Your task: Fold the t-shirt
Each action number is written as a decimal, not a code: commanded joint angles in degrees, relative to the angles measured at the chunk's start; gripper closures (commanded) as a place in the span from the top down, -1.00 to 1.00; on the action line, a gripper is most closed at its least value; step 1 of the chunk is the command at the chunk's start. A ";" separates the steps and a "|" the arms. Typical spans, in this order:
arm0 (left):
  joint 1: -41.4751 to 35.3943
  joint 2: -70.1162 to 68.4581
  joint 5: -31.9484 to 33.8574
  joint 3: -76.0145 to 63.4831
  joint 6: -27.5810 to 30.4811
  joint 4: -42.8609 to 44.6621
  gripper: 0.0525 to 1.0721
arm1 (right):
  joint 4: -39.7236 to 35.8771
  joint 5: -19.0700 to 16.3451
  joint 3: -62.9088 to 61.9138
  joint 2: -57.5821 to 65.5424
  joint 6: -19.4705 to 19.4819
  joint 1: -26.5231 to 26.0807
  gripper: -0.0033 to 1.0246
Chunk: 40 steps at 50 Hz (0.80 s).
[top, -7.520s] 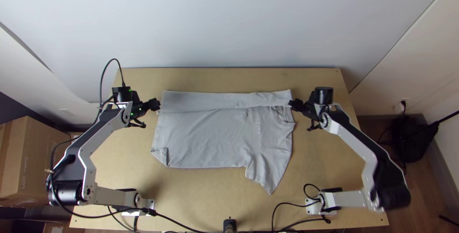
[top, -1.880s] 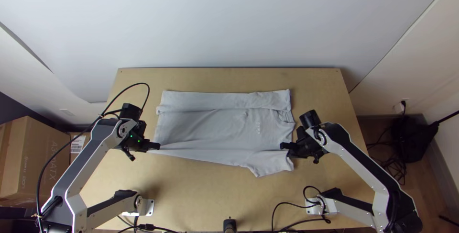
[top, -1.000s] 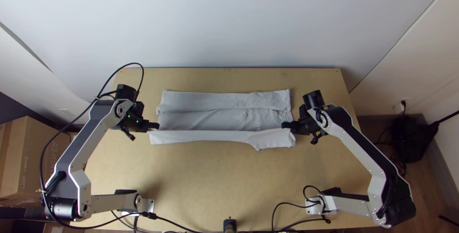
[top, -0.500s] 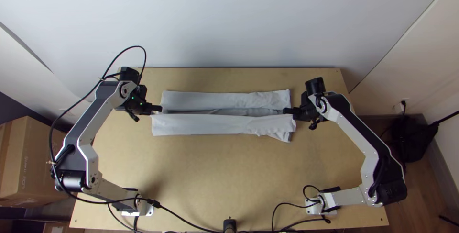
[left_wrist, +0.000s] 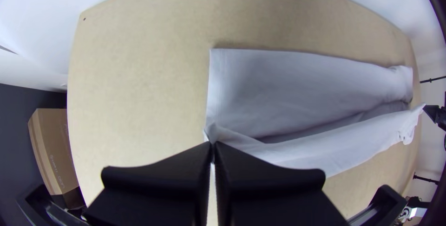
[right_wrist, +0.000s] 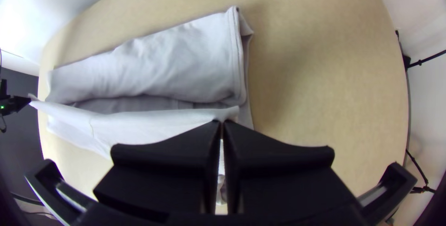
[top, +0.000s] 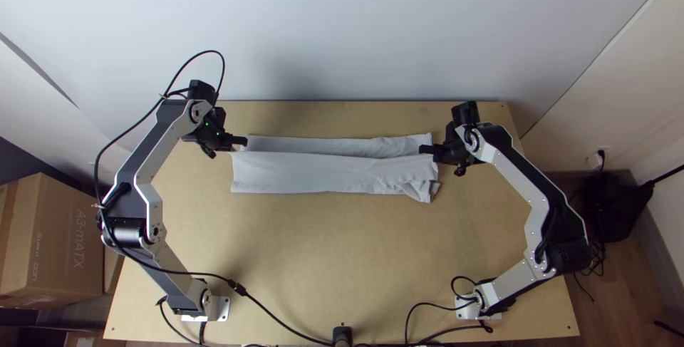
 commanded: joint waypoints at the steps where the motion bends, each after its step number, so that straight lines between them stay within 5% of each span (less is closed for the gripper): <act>1: -0.05 2.64 0.07 3.55 -0.41 -0.67 -0.94 | 0.59 1.04 2.70 3.16 -0.52 -0.92 -0.95; 40: -0.32 11.95 -0.11 11.81 -1.11 -1.99 -0.94 | 1.03 1.04 19.57 19.60 -0.08 -2.24 -0.95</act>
